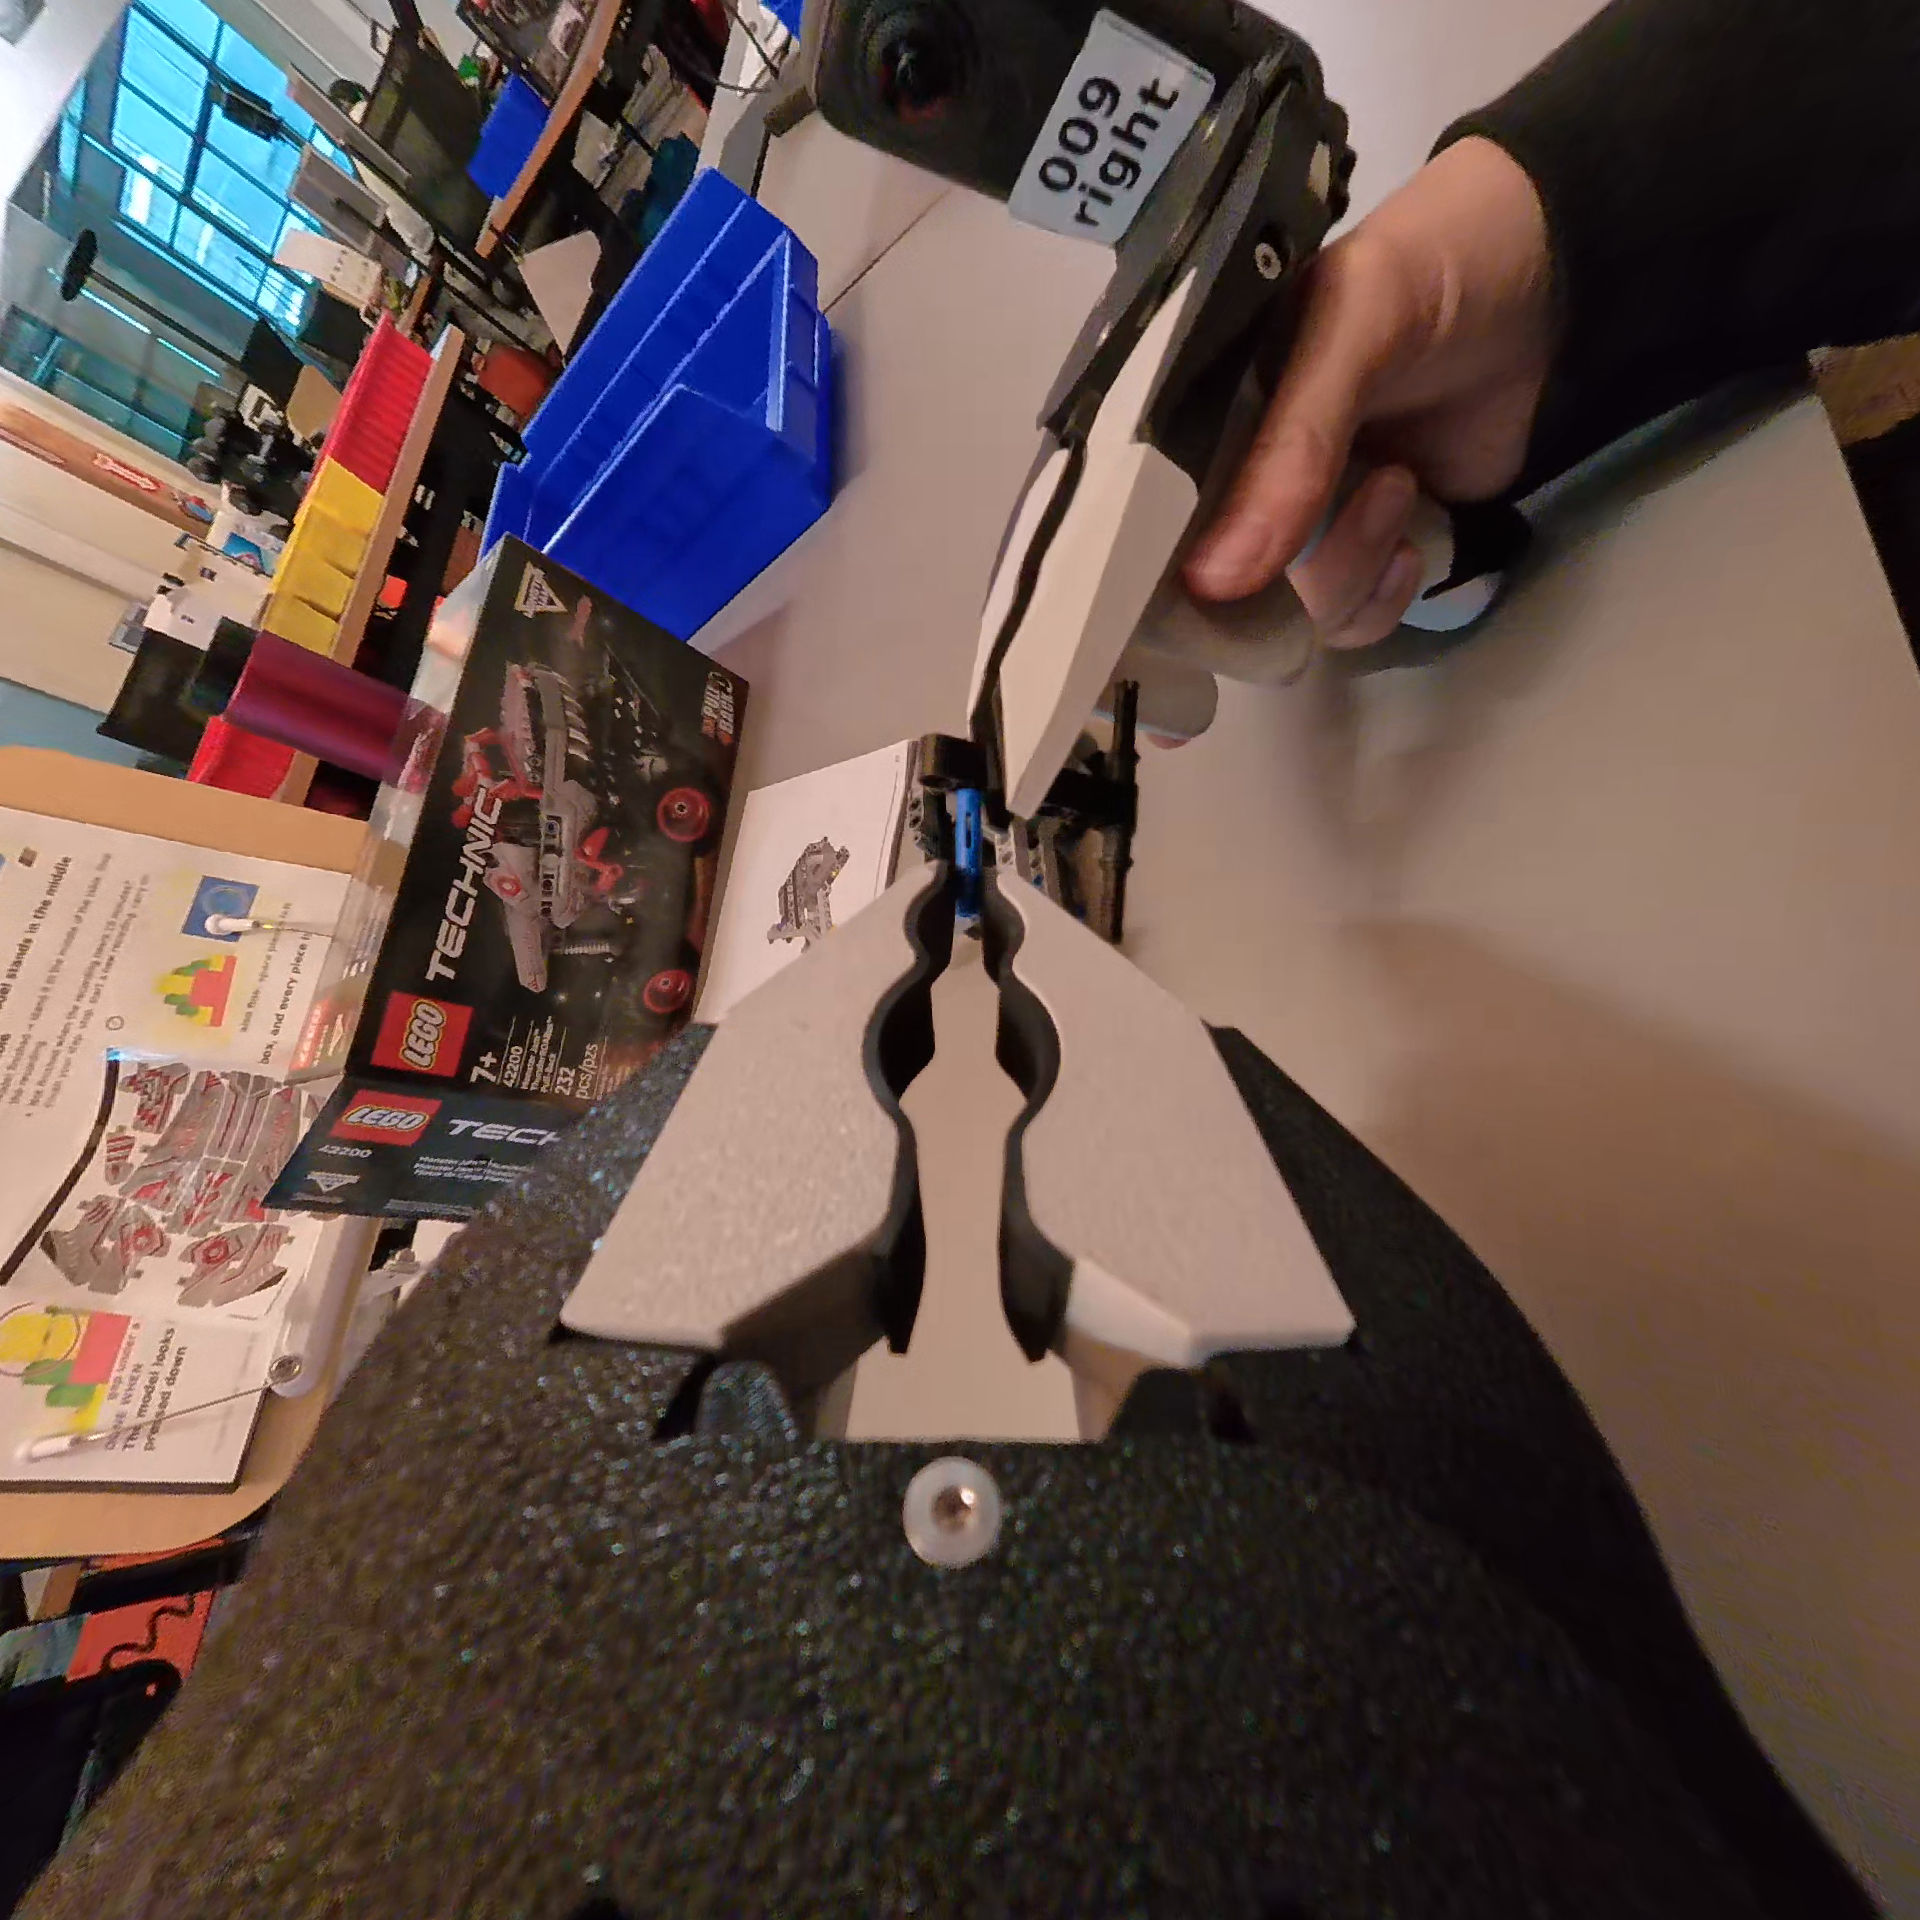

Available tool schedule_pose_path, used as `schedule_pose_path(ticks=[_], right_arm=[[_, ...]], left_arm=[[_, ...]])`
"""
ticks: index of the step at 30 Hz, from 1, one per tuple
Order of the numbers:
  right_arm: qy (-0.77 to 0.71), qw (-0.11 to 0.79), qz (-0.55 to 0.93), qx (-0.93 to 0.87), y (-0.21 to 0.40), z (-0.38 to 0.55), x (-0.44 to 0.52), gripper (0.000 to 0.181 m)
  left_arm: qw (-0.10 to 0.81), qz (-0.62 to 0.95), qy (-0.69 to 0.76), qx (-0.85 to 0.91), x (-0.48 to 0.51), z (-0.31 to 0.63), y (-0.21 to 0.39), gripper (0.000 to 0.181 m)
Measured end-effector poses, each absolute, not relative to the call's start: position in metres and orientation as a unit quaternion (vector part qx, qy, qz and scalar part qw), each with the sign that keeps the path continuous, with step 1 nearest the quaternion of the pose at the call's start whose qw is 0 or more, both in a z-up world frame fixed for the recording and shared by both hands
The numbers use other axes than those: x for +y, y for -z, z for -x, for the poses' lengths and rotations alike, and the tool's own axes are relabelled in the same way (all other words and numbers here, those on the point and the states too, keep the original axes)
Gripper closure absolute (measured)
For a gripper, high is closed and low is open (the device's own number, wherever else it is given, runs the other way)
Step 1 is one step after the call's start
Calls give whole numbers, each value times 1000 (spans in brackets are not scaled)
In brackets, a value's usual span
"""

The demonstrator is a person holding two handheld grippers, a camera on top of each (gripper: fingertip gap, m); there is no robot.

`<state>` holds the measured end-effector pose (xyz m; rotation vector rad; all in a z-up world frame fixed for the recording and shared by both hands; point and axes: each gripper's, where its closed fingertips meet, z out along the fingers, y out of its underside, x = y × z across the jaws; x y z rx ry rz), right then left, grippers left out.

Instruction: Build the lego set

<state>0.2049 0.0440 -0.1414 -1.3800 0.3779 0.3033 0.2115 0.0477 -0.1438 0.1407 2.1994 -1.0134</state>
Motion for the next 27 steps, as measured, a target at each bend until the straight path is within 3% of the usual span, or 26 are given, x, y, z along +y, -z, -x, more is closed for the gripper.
schedule_pose_path(ticks=[9,16,24,27], right_arm=[[-112,735,646,171,145,-206,46,176],[-33,683,713,156,157,-209,47,176],[-40,650,748,127,171,-201,51,176],[-43,640,756,129,174,-201,51,176]], left_arm=[[362,-65,372,852,48,-211,146,179],[427,-135,307,840,49,-214,152,179],[246,-80,438,861,48,-202,162,180],[252,-105,464,843,43,-199,160,180]])
